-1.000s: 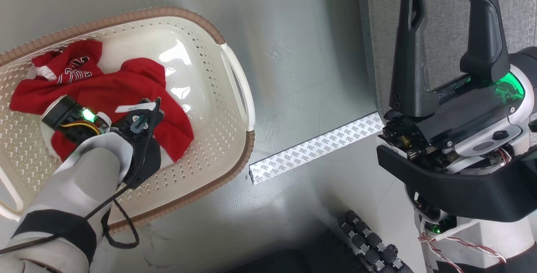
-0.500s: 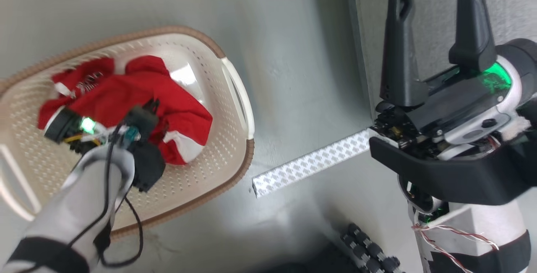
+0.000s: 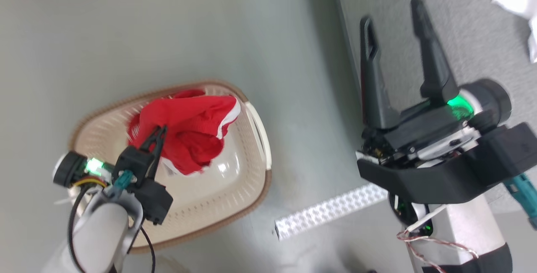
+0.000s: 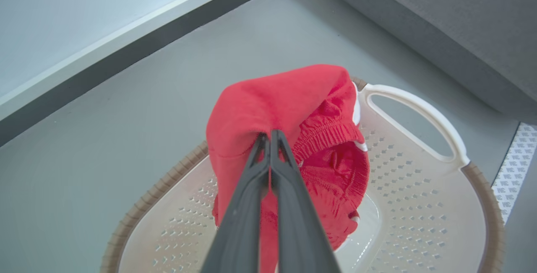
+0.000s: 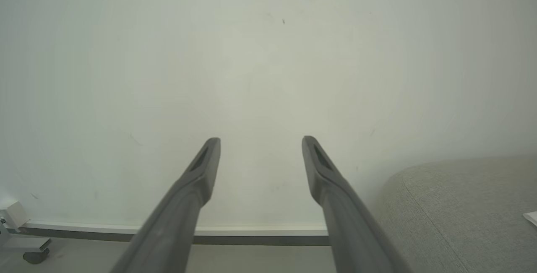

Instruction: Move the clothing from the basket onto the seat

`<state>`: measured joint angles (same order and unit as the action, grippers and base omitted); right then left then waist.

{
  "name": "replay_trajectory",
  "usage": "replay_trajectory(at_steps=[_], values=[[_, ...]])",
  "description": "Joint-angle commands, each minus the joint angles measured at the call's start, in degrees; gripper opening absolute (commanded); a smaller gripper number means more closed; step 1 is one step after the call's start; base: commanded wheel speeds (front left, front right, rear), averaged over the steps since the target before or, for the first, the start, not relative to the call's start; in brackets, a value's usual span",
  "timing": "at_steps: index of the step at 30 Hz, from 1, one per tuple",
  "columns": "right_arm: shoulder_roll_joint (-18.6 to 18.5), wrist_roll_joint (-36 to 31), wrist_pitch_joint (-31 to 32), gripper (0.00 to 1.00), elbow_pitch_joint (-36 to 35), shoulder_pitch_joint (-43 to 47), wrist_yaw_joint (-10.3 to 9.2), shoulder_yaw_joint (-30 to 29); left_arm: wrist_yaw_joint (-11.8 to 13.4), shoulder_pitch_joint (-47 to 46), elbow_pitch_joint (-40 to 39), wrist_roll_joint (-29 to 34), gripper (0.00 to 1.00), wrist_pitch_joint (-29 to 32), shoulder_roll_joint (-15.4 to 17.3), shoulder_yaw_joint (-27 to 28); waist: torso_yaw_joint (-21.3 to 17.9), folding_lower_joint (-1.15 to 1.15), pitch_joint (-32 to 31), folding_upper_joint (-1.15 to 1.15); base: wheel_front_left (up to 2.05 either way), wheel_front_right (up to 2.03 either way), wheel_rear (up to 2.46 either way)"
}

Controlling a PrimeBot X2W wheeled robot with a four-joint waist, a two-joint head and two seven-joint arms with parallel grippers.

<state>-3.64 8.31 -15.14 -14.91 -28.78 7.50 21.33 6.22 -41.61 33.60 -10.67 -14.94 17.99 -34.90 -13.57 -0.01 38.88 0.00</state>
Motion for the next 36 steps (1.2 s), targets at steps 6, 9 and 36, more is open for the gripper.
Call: replay_trajectory(at_steps=[6, 9, 36], values=[[-1.6, 1.13, -0.04, 1.0, 2.75, 5.34, -0.02, 0.52, 2.01, 8.2, -9.24, 0.73, 0.0, -0.32, 0.16, 4.77, 4.42, 0.01, -15.01, 0.0, 0.0, 0.0, 0.0], [-2.14, 1.59, -0.04, 1.0, 3.99, 7.44, -0.02, 1.13, 2.49, 10.88, -13.07, 1.06, 0.0, -0.32, -0.2, 6.79, 4.94, 0.01, -18.41, 0.0, 0.0, 0.0, 0.0], [-5.63, 7.13, -0.04, 1.0, 11.87, 18.94, -0.02, 9.46, 0.69, 19.13, -30.83, 5.62, 0.0, -0.33, -0.14, 14.46, 2.75, 0.01, -37.2, 0.0, 0.0, 0.0, 0.0]])
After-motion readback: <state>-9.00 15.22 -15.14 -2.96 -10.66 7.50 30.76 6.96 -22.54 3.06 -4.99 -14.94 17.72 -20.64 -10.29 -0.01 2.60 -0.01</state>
